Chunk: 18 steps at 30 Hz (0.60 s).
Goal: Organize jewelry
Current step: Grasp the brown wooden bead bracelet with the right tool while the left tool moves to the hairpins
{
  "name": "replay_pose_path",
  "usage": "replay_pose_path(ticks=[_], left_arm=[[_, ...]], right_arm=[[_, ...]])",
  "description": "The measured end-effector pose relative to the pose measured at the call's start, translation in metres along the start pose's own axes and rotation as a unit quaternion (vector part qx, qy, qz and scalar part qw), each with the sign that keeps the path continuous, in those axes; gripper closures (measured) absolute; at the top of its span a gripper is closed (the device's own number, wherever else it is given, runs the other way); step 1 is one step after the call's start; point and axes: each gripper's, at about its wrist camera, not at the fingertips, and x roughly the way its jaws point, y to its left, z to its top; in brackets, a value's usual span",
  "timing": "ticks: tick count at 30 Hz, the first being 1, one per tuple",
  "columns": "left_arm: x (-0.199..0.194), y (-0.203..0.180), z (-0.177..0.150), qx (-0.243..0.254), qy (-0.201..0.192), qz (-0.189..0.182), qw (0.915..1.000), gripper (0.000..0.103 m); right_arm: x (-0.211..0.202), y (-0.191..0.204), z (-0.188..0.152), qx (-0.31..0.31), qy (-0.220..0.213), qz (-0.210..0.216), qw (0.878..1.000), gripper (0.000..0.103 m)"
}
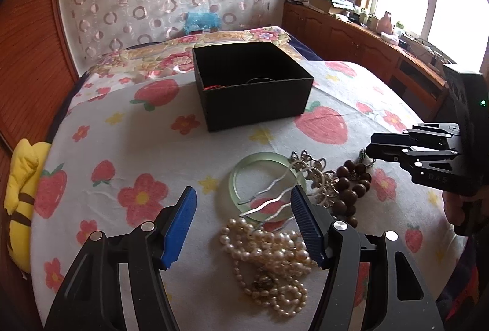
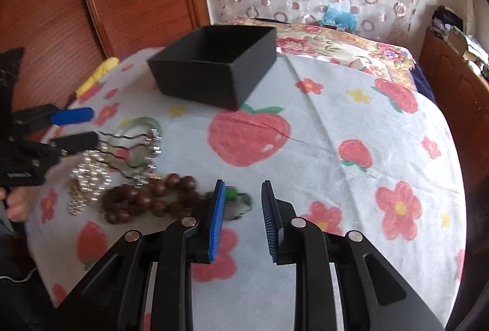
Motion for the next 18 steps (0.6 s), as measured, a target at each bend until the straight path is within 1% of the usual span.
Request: replay_pose_path(ticks=[6,10,14,15,16,18], left_arm=[[0.0,-0.004,-0.001,0.001,0.0,-0.002,1.0,0.041],[0.0,-0.005,-0.003,0.003,0.0,-0.001,1.0,0.04],[0.001,-0.007,-0.004,0.003,0.002,-0.002,1.0,0.04],[0.001,-0.007,-0.005,0.003,0.003,-0.003,1.0,0.04],[0.001,-0.008,-0.005,0.003,0.003,-0.003,1.0,0.04],[0.002,-0.01,-0.006,0.004,0.004,-0.005,1.0,0.04]], right_arm=[[0.0,0.023,-0.001,-0.017,-0.005,0.023,1.0,0.077],[0.014,0.033,0.003,-0.032,0.012,0.019,0.999,0.076],[0.02,0.038,0.008,-0.044,0.016,0.017,0.999,0.077],[0.021,0.04,0.008,-0.055,0.018,0.013,0.998,0.079],[0.022,0.043,0.008,-0.063,0.023,0.014,0.998,0.086],[0.022,0.046,0.005,-0.076,0.027,0.012,0.997,0.088]])
